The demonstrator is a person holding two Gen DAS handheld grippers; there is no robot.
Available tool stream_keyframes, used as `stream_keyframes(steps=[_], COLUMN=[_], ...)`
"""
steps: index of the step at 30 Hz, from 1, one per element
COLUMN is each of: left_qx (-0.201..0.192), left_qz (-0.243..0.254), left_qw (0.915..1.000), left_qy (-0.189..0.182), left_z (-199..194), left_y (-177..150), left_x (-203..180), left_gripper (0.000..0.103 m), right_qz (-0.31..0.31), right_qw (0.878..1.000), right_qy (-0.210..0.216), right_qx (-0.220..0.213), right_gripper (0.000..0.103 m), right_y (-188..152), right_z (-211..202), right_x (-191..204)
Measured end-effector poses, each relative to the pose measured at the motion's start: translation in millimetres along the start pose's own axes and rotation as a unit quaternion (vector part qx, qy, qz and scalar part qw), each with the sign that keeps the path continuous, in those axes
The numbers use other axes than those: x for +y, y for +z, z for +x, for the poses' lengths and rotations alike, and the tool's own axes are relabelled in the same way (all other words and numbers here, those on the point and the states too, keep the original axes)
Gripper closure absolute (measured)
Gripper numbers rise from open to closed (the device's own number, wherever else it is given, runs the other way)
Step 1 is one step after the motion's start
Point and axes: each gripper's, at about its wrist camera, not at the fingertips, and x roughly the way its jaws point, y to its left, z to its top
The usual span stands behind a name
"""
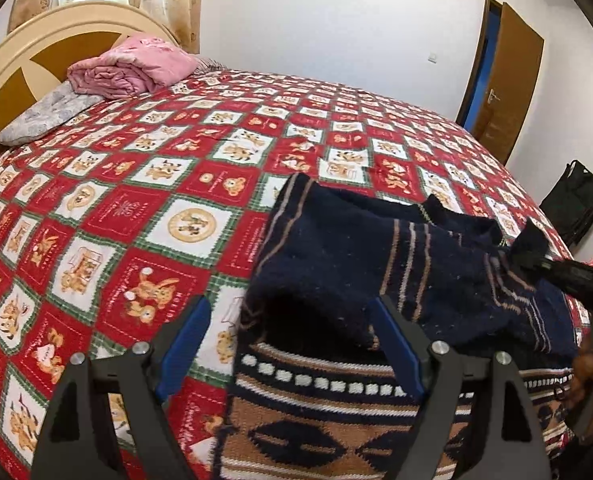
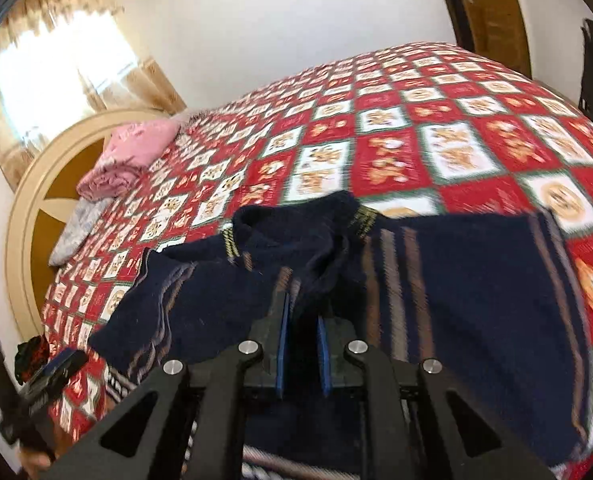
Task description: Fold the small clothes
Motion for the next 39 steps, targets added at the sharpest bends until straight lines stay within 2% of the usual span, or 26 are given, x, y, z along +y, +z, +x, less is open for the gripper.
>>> stream_keyframes(steps=[3,5,7,9,10,11,13,16,18,19,20,22,24,25,28,33,36,39], left_qx=[0.003,0.005,0.009,0.011,0.012,0.013,0.013,0.009,0.004,0.002,0.001,-0.001,0.001,0.002,0.003,-0.002,-0.011,-0.018], left_qz=[0.013,0.019,0.017,0.014,0.014,0.012,0.009,0.007,0.007,0.005,0.002,-0.007,-0.016,-0.021,-0.035,-0.043,-0.049,-0.056], left_qw=[0.9999,0.9998,0.9998,0.9998,0.9998,0.9998,0.9999,0.9999,0.9999,0.9999,0.9998,0.9997,0.9995,0.9993,0.9988,0.9981,0.9974,0.9965], left_qy=[-0.005,-0.003,-0.004,-0.005,-0.003,-0.001,-0.003,0.0,0.007,0.012,0.017,0.024,0.028,0.03,0.034,0.044,0.052,0.06], left_z=[1,3,4,6,6,6,5,2,0,-1,-1,-1,0,0,2,1,-1,-2], left_y=[-2,-3,-3,-3,-3,-2,-2,-1,0,1,2,4,5,5,6,11,16,21], left_x=[-7,-10,-11,-11,-11,-11,-11,-9,-7,-5,-2,4,10,13,21,31,38,44], left_gripper=[0.018,0.018,0.018,0.018,0.018,0.018,0.018,0.018,0.018,0.018,0.018,0.018,0.018,0.018,0.018,0.018,0.018,0.018], right_qz=[0.028,0.062,0.111,0.128,0.125,0.118,0.091,0.063,0.021,-0.001,-0.018,-0.055,-0.086,-0.094,-0.108,-0.151,-0.204,-0.237], right_qw=[0.999,0.997,0.993,0.991,0.991,0.992,0.996,0.998,0.999,0.998,0.997,0.993,0.989,0.989,0.988,0.983,0.968,0.953], right_qy=[-0.034,-0.041,-0.008,0.024,0.029,0.031,0.022,0.019,-0.021,-0.042,-0.057,-0.094,-0.11,-0.1,-0.094,-0.103,-0.141,-0.184], right_qx=[0.02,0.029,0.036,0.032,0.026,0.019,-0.003,0.013,0.032,0.043,0.057,0.056,0.054,0.054,0.053,0.003,-0.031,-0.039], right_gripper=[0.09,0.089,0.089,0.086,0.07,0.042,0.014,0.014,0.021,0.036,0.045,0.046,0.063,0.08,0.084,0.085,0.085,0.085], right_y=[-21,-33,-37,-30,-24,-20,-10,-4,-5,-6,-7,-13,-19,-19,-20,-1,12,14], right_z=[-6,-10,-18,-21,-21,-21,-16,7,25,35,45,54,54,54,49,18,-2,-5], right_x=[-28,-46,-61,-63,-61,-58,-46,-31,-17,-9,-4,7,16,20,26,40,49,42])
